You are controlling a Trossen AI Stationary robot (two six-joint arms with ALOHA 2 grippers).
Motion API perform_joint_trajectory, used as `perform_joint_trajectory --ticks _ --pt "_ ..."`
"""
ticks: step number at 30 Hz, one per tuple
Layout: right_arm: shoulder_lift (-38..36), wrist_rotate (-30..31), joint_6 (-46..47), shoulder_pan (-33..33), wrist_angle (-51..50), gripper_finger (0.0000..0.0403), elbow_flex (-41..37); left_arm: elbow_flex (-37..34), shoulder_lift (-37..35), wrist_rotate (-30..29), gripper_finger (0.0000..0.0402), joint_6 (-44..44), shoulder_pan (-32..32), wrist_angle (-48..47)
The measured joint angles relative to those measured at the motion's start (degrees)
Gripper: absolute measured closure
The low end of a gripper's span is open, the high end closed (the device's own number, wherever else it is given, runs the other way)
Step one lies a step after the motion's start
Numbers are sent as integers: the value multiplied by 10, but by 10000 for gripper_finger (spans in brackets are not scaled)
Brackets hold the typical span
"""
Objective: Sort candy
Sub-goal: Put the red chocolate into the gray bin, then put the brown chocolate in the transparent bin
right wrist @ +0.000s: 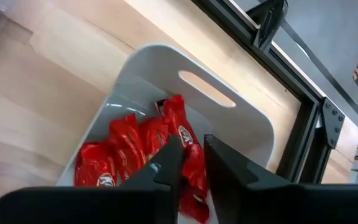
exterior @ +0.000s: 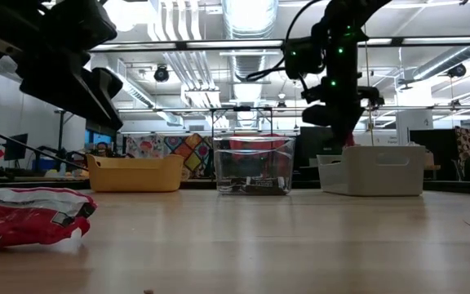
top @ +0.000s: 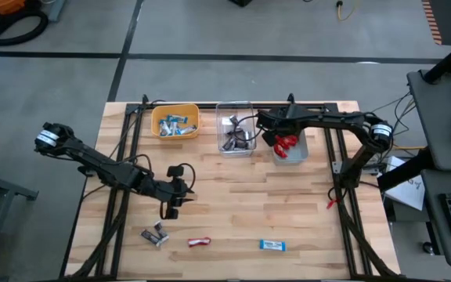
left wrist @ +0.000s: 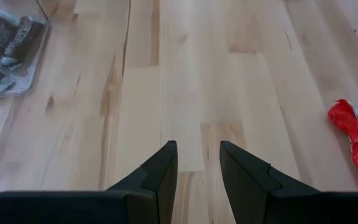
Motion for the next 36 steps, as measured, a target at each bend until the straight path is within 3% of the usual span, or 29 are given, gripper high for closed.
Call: perform_joint_trajectory --ticks 10,24,28,36 --pt "0 0 -1 0 6 284 0 0 -1 15 296 -6 0 -18" --pt "-1 0 5 37 6 282 34 0 -5 298 296 -130 -3 -89" --pt "-1 0 5 59 7 282 50 0 -5 334 296 -177 -23 -143" --pt "-1 0 5 95 19 282 61 0 -5 339 296 -220 -84 -144"
